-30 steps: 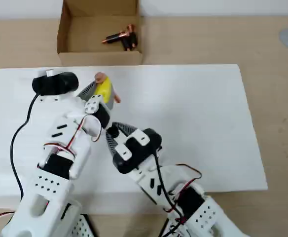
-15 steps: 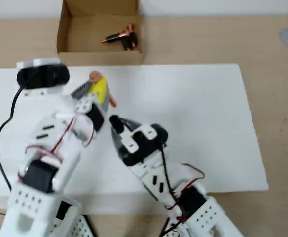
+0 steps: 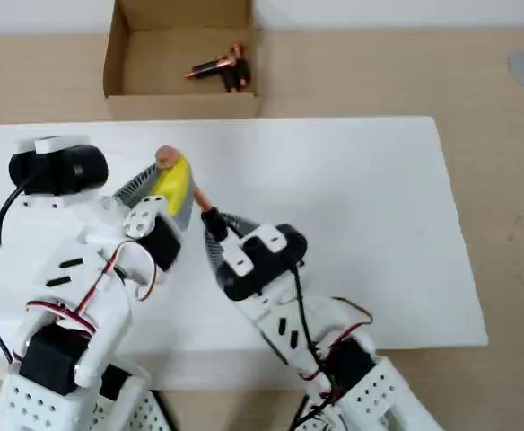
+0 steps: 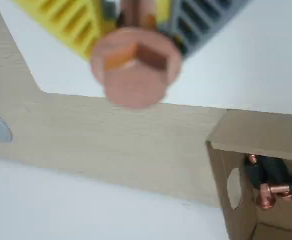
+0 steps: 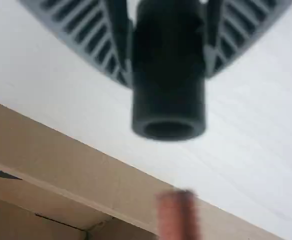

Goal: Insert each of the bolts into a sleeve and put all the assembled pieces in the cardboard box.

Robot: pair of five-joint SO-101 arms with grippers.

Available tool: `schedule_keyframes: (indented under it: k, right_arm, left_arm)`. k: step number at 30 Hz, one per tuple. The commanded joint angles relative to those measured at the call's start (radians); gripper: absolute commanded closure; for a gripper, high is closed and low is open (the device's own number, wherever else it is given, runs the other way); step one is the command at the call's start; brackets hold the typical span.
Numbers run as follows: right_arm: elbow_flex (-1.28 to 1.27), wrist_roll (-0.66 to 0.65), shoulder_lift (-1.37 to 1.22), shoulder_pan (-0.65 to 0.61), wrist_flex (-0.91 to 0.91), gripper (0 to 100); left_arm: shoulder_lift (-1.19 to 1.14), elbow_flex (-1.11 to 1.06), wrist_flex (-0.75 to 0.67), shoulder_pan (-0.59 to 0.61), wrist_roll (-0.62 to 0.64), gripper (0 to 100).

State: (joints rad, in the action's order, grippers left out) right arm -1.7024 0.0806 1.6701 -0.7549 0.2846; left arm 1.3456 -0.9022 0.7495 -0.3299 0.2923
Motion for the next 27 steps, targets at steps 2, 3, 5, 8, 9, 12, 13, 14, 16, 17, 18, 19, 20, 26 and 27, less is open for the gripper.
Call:
schedule_keyframes:
  k: [2, 3, 5, 8, 9, 12, 13, 14, 16, 17, 18, 19, 20, 26, 27]
  right_arm:
    - [0.007, 0.005, 0.019, 0.015, -0.020, 98.8]
    - [0.007, 0.005, 0.019, 0.015, -0.020, 98.8]
    - [0.007, 0.005, 0.019, 0.015, -0.020, 98.8]
    - [0.007, 0.005, 0.019, 0.015, -0.020, 98.8]
    - [0.007, 0.003, 0.019, 0.015, -0.020, 98.8]
    - [0.007, 0.003, 0.019, 0.015, -0.020, 98.8]
    - [0.007, 0.003, 0.019, 0.015, -0.020, 98.8]
    - [0.007, 0.003, 0.019, 0.015, -0.020, 98.8]
    - [0.007, 0.003, 0.019, 0.015, -0.020, 98.8]
    - [0.008, 0.003, 0.019, 0.015, -0.020, 98.8]
    - [0.008, 0.003, 0.019, 0.015, -0.020, 98.8]
    - [0.008, 0.003, 0.019, 0.015, -0.020, 98.8]
    - [0.008, 0.003, 0.019, 0.015, -0.020, 98.8]
    - [0.008, 0.003, 0.019, 0.016, -0.020, 98.8]
    - [0.008, 0.003, 0.019, 0.016, -0.023, 98.8]
  left_arm:
    - [0.019, 0.026, 0.046, -0.014, 0.011, 99]
    - [0.019, 0.026, 0.061, -0.014, 0.011, 99]
    - [0.019, 0.026, 0.084, -0.014, 0.012, 99]
    - [0.019, 0.023, 0.095, -0.015, 0.046, 99]
    - [0.019, 0.023, 0.092, -0.014, 0.055, 99]
    - [0.019, 0.018, 0.091, -0.014, 0.060, 99]
    - [0.019, 0.017, 0.084, -0.014, 0.060, 99]
    - [0.019, 0.014, 0.068, -0.012, 0.060, 99]
    - [0.019, -0.012, 0.008, -0.005, 0.055, 99]
    - [0.019, -0.031, -0.021, -0.003, 0.055, 99]
    - [0.019, -0.048, -0.048, -0.003, 0.054, 99]
    - [0.019, -0.066, -0.072, -0.003, 0.054, 99]
    - [0.019, -0.084, -0.098, -0.003, 0.054, 99]
    - [0.019, -0.189, -0.215, -0.002, -0.014, 99]
    - [0.019, -0.196, -0.218, -0.002, -0.018, 99]
